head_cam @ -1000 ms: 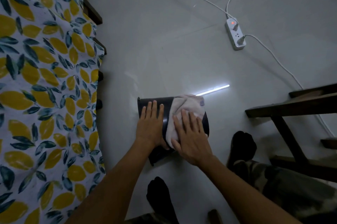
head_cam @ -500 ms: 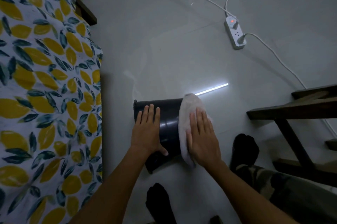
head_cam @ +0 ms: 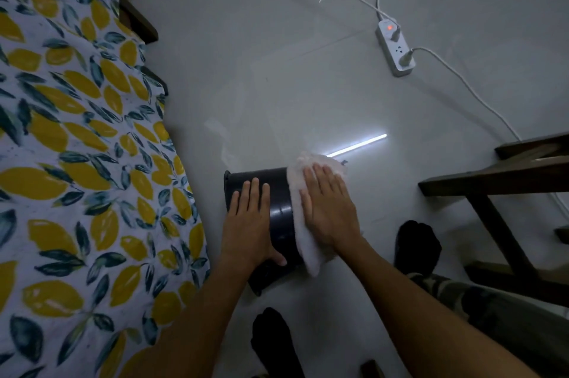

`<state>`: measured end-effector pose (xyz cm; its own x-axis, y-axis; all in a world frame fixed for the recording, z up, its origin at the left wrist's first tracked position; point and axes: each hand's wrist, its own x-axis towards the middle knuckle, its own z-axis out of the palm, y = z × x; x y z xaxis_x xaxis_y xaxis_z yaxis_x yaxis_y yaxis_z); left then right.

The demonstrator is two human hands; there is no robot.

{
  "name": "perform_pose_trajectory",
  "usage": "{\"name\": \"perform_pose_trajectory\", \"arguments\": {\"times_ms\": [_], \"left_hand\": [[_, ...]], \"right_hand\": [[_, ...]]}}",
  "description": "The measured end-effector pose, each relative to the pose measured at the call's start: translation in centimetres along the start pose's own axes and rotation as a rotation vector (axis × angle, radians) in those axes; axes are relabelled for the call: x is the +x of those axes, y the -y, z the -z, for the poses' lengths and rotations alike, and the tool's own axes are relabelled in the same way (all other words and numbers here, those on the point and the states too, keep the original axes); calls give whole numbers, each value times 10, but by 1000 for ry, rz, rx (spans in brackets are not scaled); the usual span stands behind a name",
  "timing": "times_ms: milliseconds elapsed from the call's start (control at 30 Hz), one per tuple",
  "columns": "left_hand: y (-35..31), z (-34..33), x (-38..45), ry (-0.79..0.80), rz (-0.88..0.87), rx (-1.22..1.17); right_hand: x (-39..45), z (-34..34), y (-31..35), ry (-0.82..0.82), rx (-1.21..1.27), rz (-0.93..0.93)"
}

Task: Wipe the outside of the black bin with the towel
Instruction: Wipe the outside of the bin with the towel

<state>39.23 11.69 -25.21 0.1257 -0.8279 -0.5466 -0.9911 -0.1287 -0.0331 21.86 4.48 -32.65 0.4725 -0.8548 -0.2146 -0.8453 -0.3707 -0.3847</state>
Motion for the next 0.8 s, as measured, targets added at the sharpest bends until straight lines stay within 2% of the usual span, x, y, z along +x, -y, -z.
{"name": "perform_pose_trajectory", "arguments": {"times_ms": [100,233,367,567,700,800], "left_hand": [[0,2,0,5,2,14],[-2,1,-1,12,5,14],[-3,0,-3,2,-10,10],[-6,-2,-6,8,18,0],[-10,-8,-11,-13,19,69],[-10,-15,-16,-37,3,122]], "right_hand": [[-43,-3,-12,-60,-53,3],[-91,-18,5,61,-80,227],[-45,-12,19,58,-74,314],[18,1,5,51,-15,22],[-22,-5,-18,-23,-85,-95],[-73,-15,-10,-27,-112,-46]]}}
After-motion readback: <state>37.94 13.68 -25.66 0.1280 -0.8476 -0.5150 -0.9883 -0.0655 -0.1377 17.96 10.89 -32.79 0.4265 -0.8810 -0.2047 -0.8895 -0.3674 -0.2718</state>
